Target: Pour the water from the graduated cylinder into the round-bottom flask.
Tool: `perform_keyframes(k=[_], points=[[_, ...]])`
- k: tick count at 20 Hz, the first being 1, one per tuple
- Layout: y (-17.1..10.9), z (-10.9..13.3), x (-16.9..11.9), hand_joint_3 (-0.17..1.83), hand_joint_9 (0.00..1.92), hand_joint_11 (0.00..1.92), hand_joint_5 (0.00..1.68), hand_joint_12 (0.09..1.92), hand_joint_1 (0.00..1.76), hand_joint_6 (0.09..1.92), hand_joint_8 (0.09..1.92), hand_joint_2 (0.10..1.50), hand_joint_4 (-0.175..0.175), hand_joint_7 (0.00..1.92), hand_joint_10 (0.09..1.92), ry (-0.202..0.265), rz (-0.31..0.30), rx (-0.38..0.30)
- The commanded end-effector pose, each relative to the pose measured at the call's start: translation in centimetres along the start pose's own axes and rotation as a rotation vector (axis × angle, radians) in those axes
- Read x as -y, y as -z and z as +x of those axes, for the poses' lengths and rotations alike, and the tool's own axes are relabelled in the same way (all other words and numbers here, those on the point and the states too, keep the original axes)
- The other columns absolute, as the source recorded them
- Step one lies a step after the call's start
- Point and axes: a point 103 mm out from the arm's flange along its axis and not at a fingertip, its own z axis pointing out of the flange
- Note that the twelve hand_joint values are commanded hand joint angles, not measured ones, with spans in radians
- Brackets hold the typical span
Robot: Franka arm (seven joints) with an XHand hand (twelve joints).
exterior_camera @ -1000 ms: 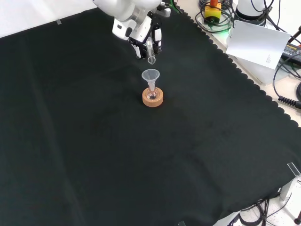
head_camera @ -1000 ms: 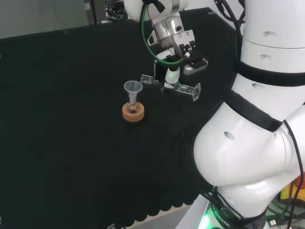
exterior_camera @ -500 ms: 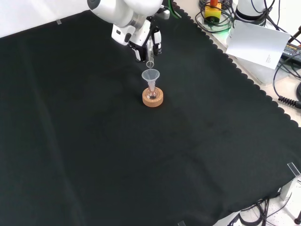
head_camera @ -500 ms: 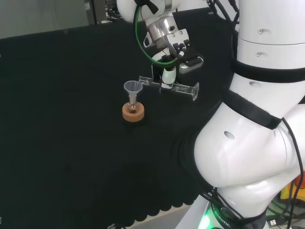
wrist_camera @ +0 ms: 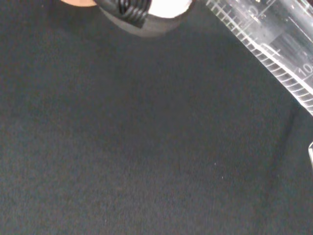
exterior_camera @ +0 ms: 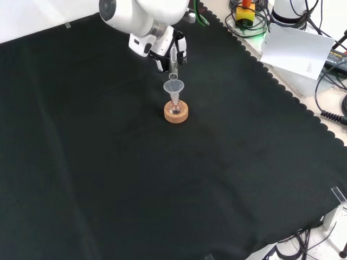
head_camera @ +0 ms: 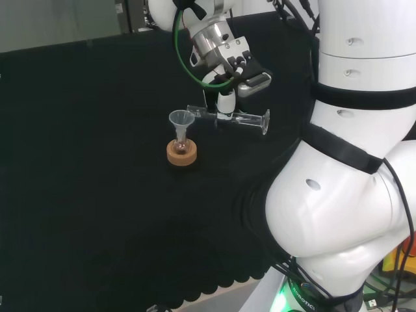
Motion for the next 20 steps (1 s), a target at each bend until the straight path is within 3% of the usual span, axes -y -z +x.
perform_keyframes(k=[1, 20], points=[[0.3, 0.8, 0.0, 0.01, 1.67, 1.41, 1.11, 0.66, 1.15, 0.81, 0.14, 1.06, -0.069, 1.57, 0.09, -0.003, 0.04, 0.027], [1.4, 2.8, 0.4, 0.01, 1.68, 1.41, 1.11, 0.65, 1.15, 0.81, 0.13, 1.06, -0.073, 1.58, 0.09, -0.06, 0.123, 0.112]])
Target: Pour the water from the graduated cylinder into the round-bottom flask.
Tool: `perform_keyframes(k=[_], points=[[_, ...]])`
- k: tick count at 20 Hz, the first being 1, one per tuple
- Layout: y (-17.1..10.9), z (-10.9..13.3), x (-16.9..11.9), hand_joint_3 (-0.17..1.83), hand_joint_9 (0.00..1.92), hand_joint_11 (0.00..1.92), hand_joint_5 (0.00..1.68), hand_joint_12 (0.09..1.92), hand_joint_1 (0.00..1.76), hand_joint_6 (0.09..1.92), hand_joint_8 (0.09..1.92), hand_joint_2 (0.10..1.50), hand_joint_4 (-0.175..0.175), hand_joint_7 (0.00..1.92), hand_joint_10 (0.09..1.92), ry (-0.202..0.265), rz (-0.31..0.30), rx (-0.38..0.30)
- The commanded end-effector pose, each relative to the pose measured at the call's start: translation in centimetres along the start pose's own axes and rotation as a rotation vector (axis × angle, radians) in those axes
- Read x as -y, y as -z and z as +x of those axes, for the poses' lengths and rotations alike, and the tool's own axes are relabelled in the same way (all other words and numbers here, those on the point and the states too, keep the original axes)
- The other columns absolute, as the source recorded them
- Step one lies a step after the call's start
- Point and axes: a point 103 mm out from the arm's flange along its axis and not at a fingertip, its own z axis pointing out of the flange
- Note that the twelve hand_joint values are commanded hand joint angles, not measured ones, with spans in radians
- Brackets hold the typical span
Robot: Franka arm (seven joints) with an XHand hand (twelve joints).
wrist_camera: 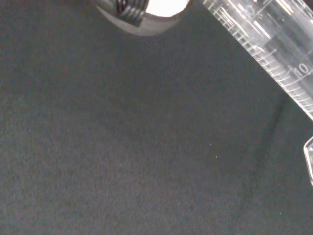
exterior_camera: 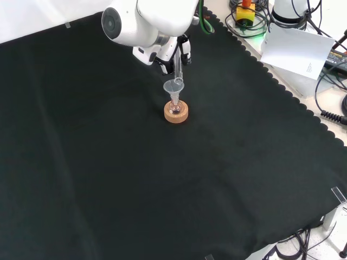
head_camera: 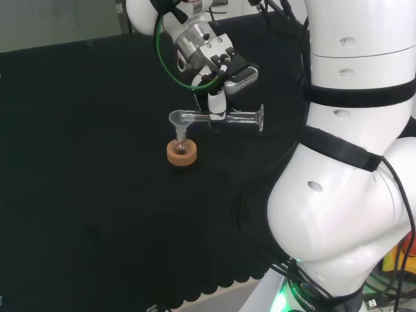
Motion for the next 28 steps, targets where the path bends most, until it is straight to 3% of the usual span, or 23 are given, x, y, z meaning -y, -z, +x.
perform_keyframes(k=[1, 5, 6, 9, 14, 16, 28], points=[[0.1, 0.3, 0.1, 0.01, 1.68, 1.41, 1.11, 0.65, 1.15, 0.81, 0.13, 1.06, -0.073, 1.58, 0.09, -0.015, 0.023, 0.02], [0.3, 0.5, 0.3, 0.01, 1.68, 1.41, 1.11, 0.65, 1.15, 0.81, 0.13, 1.06, -0.074, 1.59, 0.09, -0.025, 0.032, 0.03], [-0.1, -0.9, 0.6, 0.01, 1.68, 1.41, 1.11, 0.65, 1.15, 0.81, 0.13, 1.06, -0.074, 1.59, 0.09, -0.017, 0.025, 0.017], [-0.3, -1.7, 0.9, 0.01, 1.68, 1.41, 1.11, 0.65, 1.15, 0.81, 0.13, 1.06, -0.075, 1.59, 0.09, -0.014, 0.022, 0.019], [0.2, -0.8, 0.8, 0.01, 1.68, 1.41, 1.11, 0.65, 1.15, 0.81, 0.12, 1.06, -0.077, 1.59, 0.09, -0.035, 0.034, 0.043], [0.0, -1.6, 1.1, 0.01, 1.68, 1.41, 1.11, 0.65, 1.15, 0.81, 0.12, 1.06, -0.078, 1.59, 0.09, -0.018, 0.021, 0.035], [0.2, -1.8, 1.3, 0.01, 1.68, 1.42, 1.11, 0.65, 1.16, 0.81, 0.12, 1.06, -0.082, 1.59, 0.09, -0.024, 0.023, 0.043]])
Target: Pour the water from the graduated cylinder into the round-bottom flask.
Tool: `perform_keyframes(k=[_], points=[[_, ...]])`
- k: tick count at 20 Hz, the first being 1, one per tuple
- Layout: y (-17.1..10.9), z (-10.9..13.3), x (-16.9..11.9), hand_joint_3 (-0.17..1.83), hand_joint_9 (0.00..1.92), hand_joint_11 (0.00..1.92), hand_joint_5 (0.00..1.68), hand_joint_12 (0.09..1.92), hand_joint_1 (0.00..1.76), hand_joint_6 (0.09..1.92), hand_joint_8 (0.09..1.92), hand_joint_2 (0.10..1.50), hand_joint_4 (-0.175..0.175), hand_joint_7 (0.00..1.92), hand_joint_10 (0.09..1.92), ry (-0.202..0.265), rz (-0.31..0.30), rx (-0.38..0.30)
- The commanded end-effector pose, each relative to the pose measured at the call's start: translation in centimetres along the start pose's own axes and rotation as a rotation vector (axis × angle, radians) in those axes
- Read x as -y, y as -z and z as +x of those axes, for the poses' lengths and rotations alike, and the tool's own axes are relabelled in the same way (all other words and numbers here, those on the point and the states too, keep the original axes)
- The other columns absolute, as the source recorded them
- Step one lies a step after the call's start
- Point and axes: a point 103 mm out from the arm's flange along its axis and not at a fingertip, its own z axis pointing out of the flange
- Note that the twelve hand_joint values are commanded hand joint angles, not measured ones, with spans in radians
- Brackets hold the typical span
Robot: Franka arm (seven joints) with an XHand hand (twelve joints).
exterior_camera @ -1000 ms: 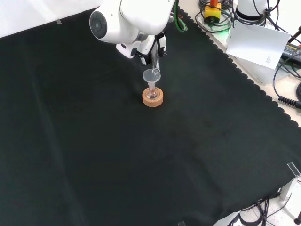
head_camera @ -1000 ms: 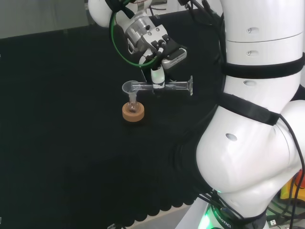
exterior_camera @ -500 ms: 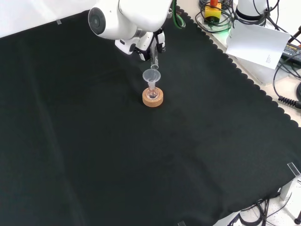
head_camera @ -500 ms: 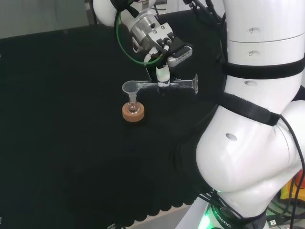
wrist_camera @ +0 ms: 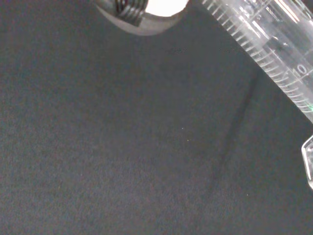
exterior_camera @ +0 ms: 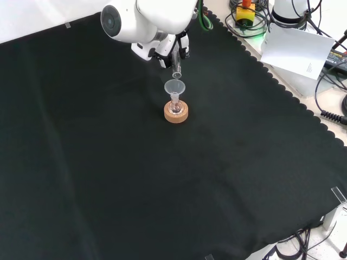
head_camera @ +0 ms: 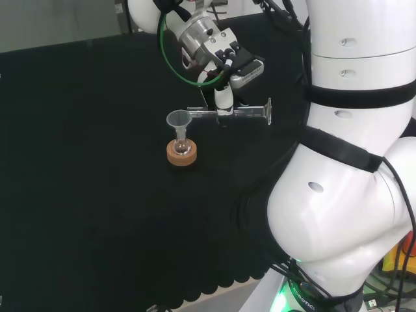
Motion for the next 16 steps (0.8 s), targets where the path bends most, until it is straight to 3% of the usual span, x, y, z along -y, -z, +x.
perform_keyframes(k=[1, 16], points=[[0.21, 0.0, 0.08, 0.01, 1.68, 1.42, 1.11, 0.65, 1.16, 0.81, 0.11, 1.06, -0.082, 1.59, 0.09, -0.005, 0.003, 0.011], [0.74, 0.07, 0.27, 0.01, 1.69, 1.42, 1.11, 0.65, 1.16, 0.81, 0.11, 1.06, -0.087, 1.6, 0.09, 0.002, -0.002, 0.021]])
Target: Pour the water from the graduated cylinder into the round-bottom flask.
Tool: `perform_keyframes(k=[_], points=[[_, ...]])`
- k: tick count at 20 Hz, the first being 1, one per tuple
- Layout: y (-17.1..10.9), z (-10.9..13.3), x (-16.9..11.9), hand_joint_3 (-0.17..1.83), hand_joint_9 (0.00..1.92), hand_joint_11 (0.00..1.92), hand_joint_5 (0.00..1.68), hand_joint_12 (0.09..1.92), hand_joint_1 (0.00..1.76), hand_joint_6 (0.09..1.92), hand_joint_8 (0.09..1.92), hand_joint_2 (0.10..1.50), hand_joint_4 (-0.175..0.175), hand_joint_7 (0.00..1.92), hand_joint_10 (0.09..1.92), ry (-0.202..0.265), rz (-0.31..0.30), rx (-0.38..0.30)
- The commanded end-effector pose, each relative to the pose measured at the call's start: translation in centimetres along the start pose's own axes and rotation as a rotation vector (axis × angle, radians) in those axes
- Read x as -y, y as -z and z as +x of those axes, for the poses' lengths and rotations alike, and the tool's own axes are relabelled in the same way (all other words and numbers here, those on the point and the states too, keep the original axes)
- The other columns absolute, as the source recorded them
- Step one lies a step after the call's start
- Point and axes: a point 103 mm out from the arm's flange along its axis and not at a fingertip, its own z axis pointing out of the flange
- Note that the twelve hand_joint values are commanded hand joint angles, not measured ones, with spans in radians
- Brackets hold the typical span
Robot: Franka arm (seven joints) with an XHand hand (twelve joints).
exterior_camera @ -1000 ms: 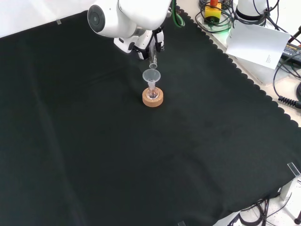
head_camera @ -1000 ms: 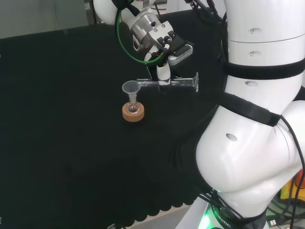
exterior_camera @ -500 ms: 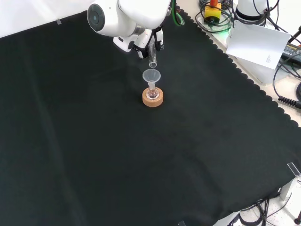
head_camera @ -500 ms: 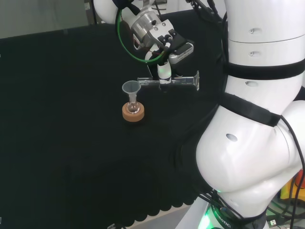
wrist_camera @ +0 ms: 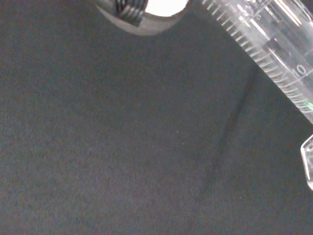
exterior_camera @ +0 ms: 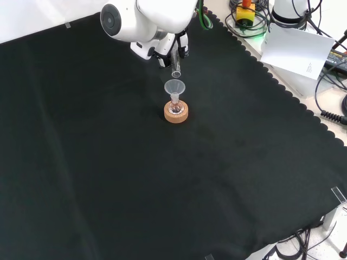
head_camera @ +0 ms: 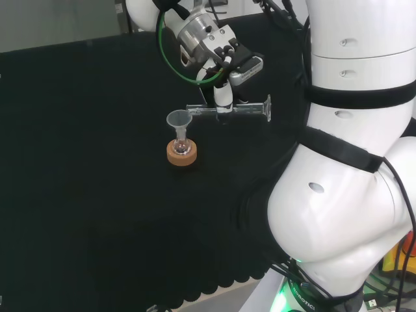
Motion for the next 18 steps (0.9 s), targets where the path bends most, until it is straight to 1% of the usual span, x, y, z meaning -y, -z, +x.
perform_keyframes(k=[1, 5, 8, 12, 14, 18], points=[[0.1, 0.1, 0.0, 0.01, 1.69, 1.42, 1.11, 0.65, 1.16, 0.81, 0.11, 1.06, -0.087, 1.6, 0.09, 0.001, 0.0, 0.003], [0.3, 0.3, 0.0, 0.01, 1.69, 1.42, 1.11, 0.65, 1.16, 0.81, 0.1, 1.06, -0.088, 1.6, 0.09, 0.002, -0.004, 0.011], [1.1, 1.6, -0.1, 0.01, 1.69, 1.42, 1.11, 0.65, 1.16, 0.81, 0.1, 1.06, -0.088, 1.6, 0.09, 0.006, -0.036, 0.012], [2.3, 4.1, -0.2, 0.01, 1.69, 1.42, 1.11, 0.65, 1.16, 0.81, 0.1, 1.06, -0.089, 1.6, 0.09, 0.052, -0.091, 0.004], [2.4, 4.6, -0.1, 0.01, 1.69, 1.42, 1.11, 0.64, 1.16, 0.81, 0.1, 1.06, -0.089, 1.6, 0.09, 0.073, -0.123, -0.027], [2.2, 4.1, 0.1, 0.01, 1.68, 1.42, 1.11, 0.64, 1.16, 0.81, 0.09, 1.06, -0.089, 1.6, 0.09, 0.097, -0.167, -0.061]])
